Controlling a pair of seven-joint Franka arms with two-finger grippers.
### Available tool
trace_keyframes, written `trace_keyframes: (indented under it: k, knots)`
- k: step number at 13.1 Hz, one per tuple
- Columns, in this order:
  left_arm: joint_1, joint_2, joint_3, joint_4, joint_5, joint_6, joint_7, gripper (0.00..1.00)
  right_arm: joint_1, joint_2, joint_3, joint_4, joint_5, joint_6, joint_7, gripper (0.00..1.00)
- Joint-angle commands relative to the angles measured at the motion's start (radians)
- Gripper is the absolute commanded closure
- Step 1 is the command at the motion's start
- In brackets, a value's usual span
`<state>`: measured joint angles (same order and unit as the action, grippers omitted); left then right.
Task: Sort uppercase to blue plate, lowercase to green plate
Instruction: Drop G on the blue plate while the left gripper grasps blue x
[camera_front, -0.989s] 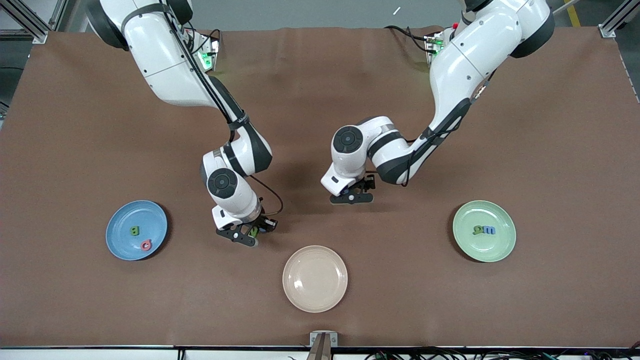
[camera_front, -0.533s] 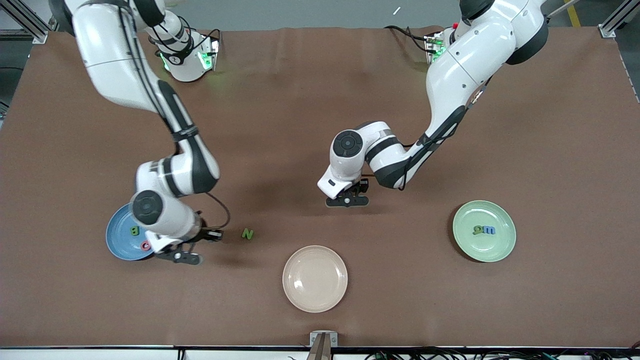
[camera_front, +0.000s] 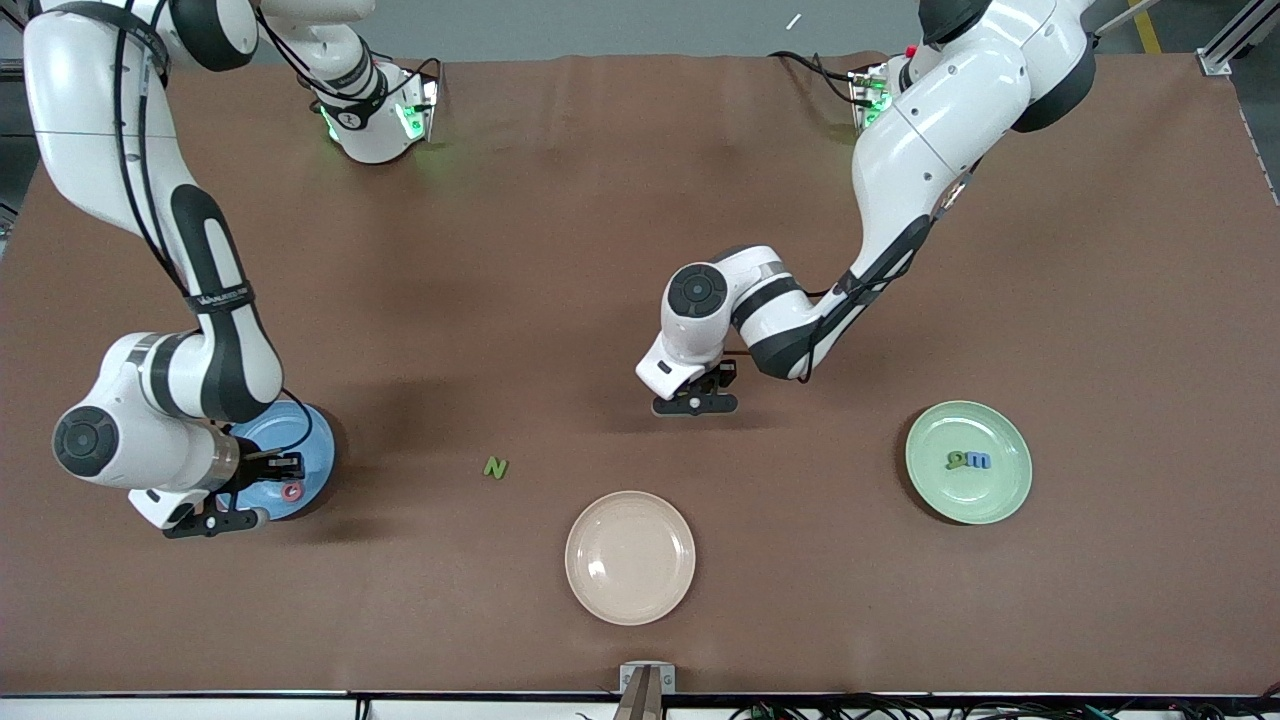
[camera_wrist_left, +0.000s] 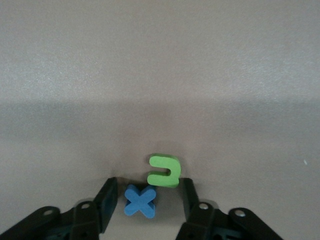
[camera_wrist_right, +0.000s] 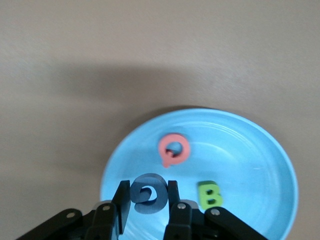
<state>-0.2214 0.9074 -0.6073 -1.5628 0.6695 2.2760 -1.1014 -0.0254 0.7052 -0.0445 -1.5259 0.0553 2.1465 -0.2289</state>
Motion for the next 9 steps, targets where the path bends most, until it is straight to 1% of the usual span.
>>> trace_keyframes:
  k: [1, 2, 3, 6, 7, 8, 9]
  knots:
    - [0.005, -0.004, 0.001, -0.016, -0.010, -0.003, 0.009, 0.47, -0.042, -0.021, 0.022, -0.057, -0.005, 0.004, -0.056, 0.53]
    - [0.005, -0.005, 0.001, -0.022, -0.010, -0.004, 0.006, 0.54, -0.044, -0.020, 0.022, -0.063, 0.000, 0.006, -0.056, 0.24]
    - [0.005, -0.005, 0.001, -0.023, -0.010, -0.006, 0.005, 0.61, -0.042, -0.019, 0.022, -0.063, 0.003, 0.007, -0.056, 0.18]
    - [0.002, -0.007, 0.001, -0.023, -0.011, -0.007, -0.008, 0.84, -0.013, -0.024, 0.031, -0.053, 0.012, 0.012, -0.031, 0.15]
    - [0.002, -0.008, 0.000, -0.023, -0.011, -0.022, -0.009, 0.91, 0.022, -0.024, 0.031, -0.045, 0.035, 0.013, 0.033, 0.15]
    - [0.008, -0.018, 0.000, -0.023, -0.011, -0.048, -0.008, 0.94, 0.077, -0.027, 0.029, -0.036, 0.043, 0.012, 0.139, 0.15]
    - [0.014, -0.036, -0.006, -0.020, -0.011, -0.075, -0.006, 0.95, 0.128, -0.029, 0.028, -0.033, 0.040, 0.013, 0.254, 0.14]
